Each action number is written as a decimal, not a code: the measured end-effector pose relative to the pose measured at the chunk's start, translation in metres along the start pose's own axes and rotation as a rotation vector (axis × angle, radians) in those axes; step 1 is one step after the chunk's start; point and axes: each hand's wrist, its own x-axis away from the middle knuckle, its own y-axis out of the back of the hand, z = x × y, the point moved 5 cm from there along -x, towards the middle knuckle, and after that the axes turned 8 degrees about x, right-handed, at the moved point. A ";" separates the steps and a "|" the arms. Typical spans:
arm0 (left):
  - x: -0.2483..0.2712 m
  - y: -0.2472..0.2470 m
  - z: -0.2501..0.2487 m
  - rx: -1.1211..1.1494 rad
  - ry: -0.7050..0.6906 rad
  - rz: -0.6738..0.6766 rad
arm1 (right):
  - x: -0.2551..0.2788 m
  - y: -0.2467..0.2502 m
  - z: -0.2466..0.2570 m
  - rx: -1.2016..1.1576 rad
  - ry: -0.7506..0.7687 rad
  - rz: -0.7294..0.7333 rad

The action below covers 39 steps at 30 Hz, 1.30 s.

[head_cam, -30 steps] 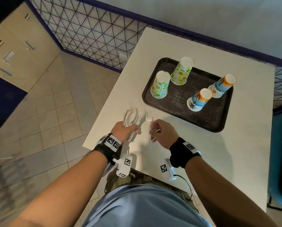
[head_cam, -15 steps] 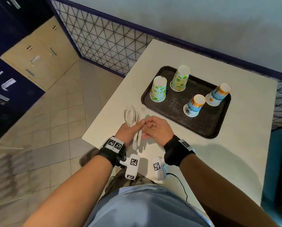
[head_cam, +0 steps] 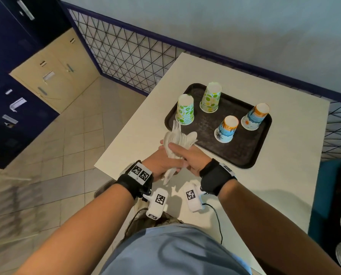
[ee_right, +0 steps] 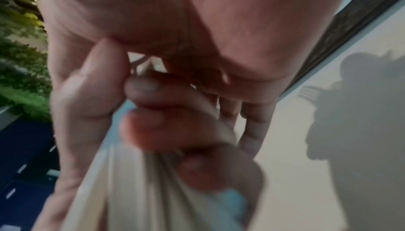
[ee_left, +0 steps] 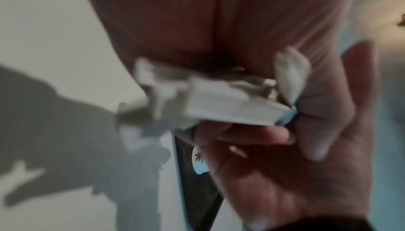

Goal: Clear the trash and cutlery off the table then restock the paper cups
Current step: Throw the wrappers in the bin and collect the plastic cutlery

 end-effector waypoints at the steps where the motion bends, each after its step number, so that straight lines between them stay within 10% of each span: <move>1: -0.001 -0.006 0.000 -0.036 0.007 0.047 | 0.000 -0.001 0.002 0.009 -0.003 0.029; 8: -0.004 -0.023 -0.008 0.012 0.110 0.119 | 0.007 0.005 0.007 -0.038 0.014 -0.007; 20: -0.011 -0.019 0.003 0.502 0.234 -0.269 | 0.007 0.038 0.026 -0.249 0.283 -0.541; 39: 0.017 0.029 -0.007 0.090 0.294 -0.522 | 0.002 -0.007 0.020 0.368 0.261 -0.303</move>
